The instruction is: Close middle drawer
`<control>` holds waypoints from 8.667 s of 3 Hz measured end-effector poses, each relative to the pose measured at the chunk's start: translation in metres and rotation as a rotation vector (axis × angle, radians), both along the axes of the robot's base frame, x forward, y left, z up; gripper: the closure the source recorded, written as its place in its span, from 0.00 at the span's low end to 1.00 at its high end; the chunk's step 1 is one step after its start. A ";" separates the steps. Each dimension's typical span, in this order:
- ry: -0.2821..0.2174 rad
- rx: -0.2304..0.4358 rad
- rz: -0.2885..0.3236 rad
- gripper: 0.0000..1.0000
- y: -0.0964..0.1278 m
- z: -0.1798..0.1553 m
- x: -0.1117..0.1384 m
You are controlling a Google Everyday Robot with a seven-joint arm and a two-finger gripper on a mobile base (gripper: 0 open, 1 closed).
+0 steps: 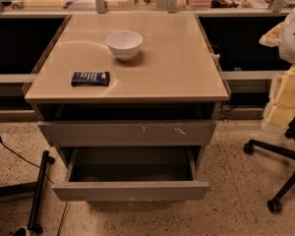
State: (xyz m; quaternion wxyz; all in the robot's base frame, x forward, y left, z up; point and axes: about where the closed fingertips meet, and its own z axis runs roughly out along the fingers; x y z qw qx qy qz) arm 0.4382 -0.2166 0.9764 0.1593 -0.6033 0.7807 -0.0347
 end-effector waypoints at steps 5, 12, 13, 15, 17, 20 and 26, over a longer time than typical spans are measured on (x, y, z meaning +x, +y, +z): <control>0.139 0.472 -0.023 0.00 0.061 -0.240 -0.051; 0.319 0.808 -0.152 1.00 0.104 -0.501 -0.021; 0.296 0.921 -0.199 1.00 0.104 -0.553 -0.008; 0.212 1.001 -0.276 1.00 0.109 -0.610 0.033; 0.140 0.985 -0.249 1.00 0.113 -0.596 0.064; 0.031 0.941 -0.189 1.00 0.127 -0.573 0.132; 0.162 0.813 -0.414 0.58 0.059 -0.522 0.016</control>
Offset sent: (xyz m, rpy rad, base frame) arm -0.0122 -0.0067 -0.0409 0.0803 0.0061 -0.0126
